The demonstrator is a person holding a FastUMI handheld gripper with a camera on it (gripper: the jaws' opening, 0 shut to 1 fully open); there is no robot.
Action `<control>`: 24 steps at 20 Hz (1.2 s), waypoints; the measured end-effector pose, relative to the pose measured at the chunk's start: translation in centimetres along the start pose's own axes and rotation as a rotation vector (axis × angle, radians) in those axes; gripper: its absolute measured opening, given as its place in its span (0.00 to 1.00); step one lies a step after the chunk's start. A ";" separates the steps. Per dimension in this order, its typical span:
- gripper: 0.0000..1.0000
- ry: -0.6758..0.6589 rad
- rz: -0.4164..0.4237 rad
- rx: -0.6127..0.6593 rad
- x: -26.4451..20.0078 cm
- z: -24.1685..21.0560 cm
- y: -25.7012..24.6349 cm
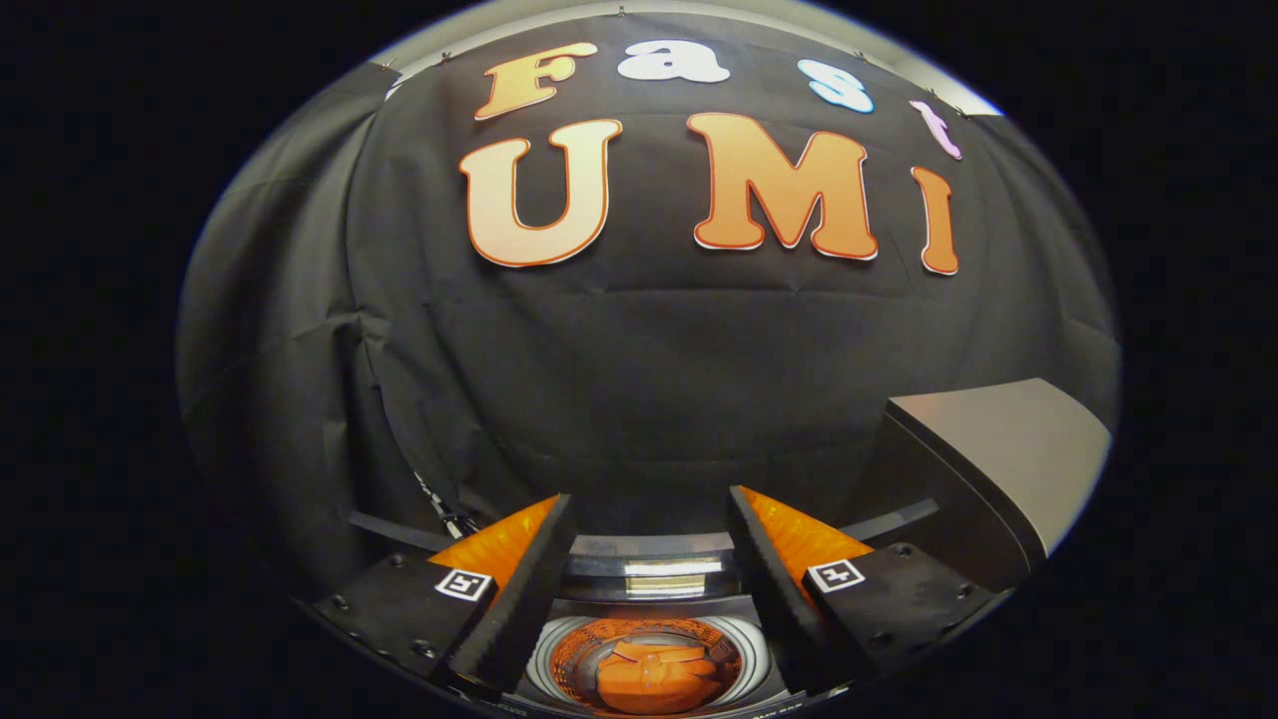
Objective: Put the clothes into the washing machine and then close the washing machine lid.
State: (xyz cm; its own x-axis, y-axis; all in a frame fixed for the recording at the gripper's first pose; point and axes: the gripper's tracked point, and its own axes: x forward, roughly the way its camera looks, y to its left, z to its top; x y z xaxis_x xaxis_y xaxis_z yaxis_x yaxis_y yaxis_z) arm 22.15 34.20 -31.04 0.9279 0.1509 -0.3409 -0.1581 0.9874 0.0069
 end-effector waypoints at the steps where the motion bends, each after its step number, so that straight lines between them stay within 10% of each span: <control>1: 0.99 0.002 0.001 -0.002 -0.3 -0.3 0.1; 15: 0.98 0.223 0.031 0.059 -1.3 -9.9 0.8; 24: 0.98 0.121 0.049 0.039 -5.0 -2.9 -0.3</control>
State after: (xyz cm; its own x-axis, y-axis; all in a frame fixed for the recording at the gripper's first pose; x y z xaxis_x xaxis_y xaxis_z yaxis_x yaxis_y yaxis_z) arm 16.61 32.97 -32.09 0.8715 0.1949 -0.4500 -0.1871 0.9804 0.0622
